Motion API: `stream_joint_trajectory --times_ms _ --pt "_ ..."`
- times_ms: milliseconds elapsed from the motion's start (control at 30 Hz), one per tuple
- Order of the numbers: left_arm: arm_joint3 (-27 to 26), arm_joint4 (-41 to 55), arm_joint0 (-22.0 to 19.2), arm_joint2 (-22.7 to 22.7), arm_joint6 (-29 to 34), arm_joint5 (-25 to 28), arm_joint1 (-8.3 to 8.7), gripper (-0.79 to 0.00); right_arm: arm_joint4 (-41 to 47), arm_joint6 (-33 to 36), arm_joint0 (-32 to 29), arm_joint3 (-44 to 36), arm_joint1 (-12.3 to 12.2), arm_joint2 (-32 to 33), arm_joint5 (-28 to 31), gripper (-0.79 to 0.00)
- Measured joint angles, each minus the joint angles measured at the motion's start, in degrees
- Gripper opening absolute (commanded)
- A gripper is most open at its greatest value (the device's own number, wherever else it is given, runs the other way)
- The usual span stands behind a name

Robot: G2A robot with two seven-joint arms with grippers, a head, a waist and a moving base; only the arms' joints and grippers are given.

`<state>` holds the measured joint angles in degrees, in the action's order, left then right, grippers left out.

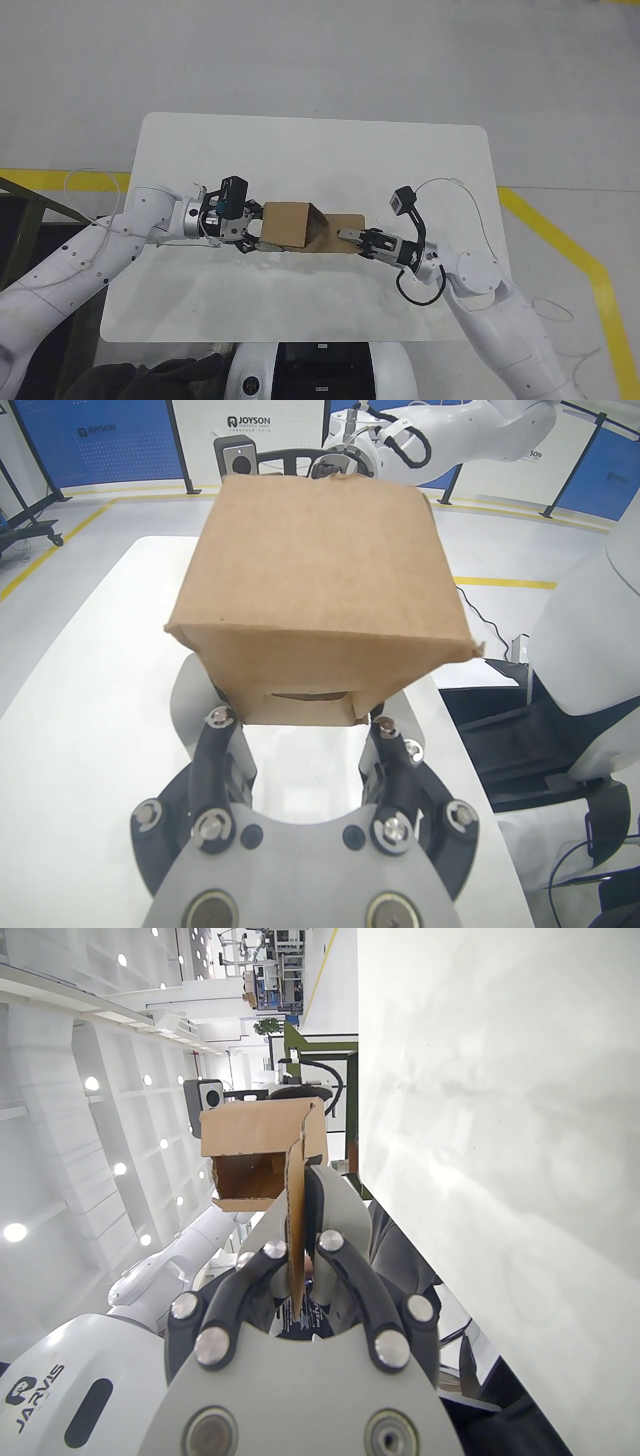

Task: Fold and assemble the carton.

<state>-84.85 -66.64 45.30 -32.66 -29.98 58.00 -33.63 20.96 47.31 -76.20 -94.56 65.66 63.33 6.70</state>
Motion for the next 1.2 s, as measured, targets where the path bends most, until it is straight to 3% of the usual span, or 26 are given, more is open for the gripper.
stream_joint_trajectory --times_ms 100,200,667,1200 --pt "0.0 0.0 0.0 0.0 0.0 0.0 0.0 -0.209 -0.04 -0.32 0.03 0.08 0.02 -0.04 0.07 -0.785" --pt "0.0 0.0 0.0 0.0 0.0 0.0 0.0 0.0 0.03 -0.66 0.06 0.23 0.05 -0.04 0.24 -0.785" --pt "-0.94 3.79 2.16 -2.27 1.96 0.0 -0.31 0.0 0.32 -0.95 0.34 1.09 0.26 -0.86 1.49 -0.785" --pt "-0.64 7.32 1.63 -0.8 2.27 0.0 -0.32 0.0 0.81 -1.08 0.4 1.83 0.33 -0.75 2.71 -0.785"
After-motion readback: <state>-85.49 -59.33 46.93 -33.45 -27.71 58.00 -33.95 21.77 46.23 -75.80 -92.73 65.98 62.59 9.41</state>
